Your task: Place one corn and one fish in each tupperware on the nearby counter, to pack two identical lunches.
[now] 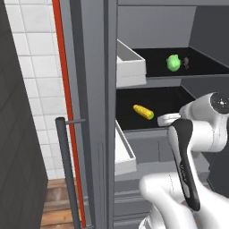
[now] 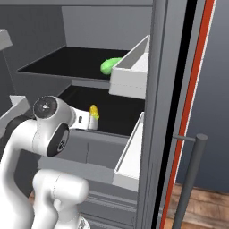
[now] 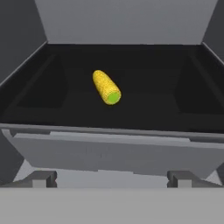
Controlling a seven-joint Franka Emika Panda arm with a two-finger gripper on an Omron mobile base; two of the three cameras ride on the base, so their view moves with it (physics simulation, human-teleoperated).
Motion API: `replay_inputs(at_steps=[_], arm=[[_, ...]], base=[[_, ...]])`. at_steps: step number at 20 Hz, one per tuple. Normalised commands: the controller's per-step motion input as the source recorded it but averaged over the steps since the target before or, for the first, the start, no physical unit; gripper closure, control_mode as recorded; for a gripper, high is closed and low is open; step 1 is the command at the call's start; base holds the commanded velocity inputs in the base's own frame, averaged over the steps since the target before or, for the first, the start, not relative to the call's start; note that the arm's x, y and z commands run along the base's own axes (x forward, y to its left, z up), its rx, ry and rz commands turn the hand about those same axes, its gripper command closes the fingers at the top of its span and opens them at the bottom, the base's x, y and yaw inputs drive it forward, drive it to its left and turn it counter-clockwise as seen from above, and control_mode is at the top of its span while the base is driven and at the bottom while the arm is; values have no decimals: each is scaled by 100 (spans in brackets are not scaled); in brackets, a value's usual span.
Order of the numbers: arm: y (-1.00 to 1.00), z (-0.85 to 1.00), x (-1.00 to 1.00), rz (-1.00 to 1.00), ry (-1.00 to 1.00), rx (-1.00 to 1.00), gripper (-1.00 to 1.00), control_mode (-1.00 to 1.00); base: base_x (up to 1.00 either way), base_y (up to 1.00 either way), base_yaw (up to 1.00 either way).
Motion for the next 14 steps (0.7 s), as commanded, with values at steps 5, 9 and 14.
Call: replay_inputs(at_steps=[5,9,14], arm=[[-1,48,0,-10,0,0,-100,-100],[-14,62,0,-4,-2,0,-100,-100],[-29,60,11,-7,0,0,-100,-100]], base=[[0,0,0],[0,0,0],[0,0,0]])
